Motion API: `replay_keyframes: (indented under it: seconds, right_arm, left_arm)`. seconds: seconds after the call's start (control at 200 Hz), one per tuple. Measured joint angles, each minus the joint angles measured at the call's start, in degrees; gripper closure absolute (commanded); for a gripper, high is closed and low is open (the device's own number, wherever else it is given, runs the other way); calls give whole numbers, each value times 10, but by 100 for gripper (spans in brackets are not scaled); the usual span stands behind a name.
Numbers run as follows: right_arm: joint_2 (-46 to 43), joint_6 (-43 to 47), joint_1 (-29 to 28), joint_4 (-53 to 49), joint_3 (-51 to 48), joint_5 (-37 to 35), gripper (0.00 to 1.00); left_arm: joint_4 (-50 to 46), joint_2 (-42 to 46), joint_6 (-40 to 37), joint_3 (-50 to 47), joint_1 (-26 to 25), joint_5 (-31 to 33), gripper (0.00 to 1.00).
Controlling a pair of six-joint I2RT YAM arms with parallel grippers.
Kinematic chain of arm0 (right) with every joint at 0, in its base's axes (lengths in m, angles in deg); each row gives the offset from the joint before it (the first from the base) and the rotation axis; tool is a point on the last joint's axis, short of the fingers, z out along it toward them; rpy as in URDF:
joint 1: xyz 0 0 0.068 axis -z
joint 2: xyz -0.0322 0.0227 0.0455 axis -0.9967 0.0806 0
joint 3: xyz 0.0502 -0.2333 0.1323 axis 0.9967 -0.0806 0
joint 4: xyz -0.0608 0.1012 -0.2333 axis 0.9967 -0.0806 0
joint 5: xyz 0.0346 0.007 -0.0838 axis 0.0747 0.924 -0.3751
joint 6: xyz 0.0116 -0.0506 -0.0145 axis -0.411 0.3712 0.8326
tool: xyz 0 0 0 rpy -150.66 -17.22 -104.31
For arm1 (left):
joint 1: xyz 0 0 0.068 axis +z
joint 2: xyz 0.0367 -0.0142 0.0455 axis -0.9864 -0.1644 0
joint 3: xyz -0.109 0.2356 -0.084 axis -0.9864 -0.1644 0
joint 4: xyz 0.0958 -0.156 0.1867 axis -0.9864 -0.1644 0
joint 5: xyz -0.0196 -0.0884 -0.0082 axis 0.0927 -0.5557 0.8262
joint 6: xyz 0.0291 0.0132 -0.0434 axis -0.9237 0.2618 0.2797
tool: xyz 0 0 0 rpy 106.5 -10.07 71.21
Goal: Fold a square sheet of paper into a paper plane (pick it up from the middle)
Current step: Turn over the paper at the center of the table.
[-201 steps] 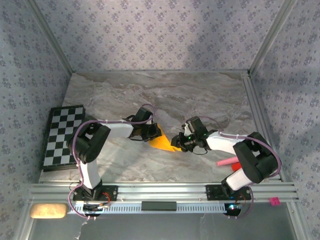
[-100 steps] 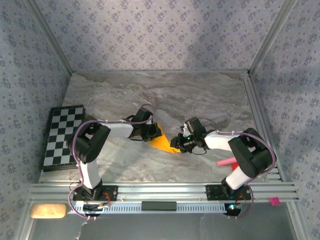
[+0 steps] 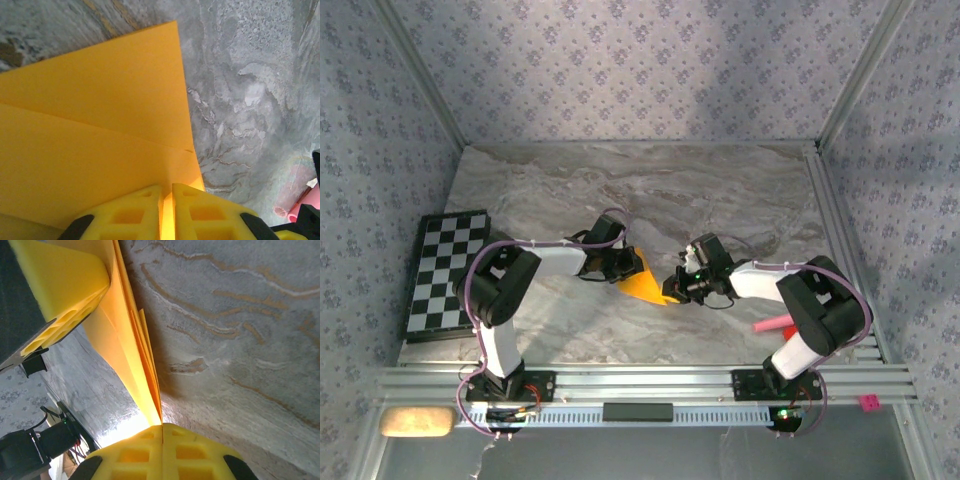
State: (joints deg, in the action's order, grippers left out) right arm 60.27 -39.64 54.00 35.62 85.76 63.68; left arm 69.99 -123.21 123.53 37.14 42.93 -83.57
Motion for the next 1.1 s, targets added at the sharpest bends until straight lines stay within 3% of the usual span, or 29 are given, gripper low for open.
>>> replay_keyframes:
  seconds: [0.14,0.315,0.525,0.865,1.099]
  right_arm:
    - [0,3,0,0,0,7,98]
    - [-18,16,2,-9,0,7,99]
    - [-97,56,1,-78,5,-47,100]
    - [-315,169,-37,-236,61,-294,100]
    - [-301,212,-90,-397,129,-529,100]
  left_arm:
    - [-3,14,1,-8,0,2,74]
    - [-15,62,-5,-14,0,14,48]
    - [-39,153,-21,-14,0,53,38]
    - [-32,333,-59,-74,0,173,25]
    - [-36,355,-71,-89,2,224,17]
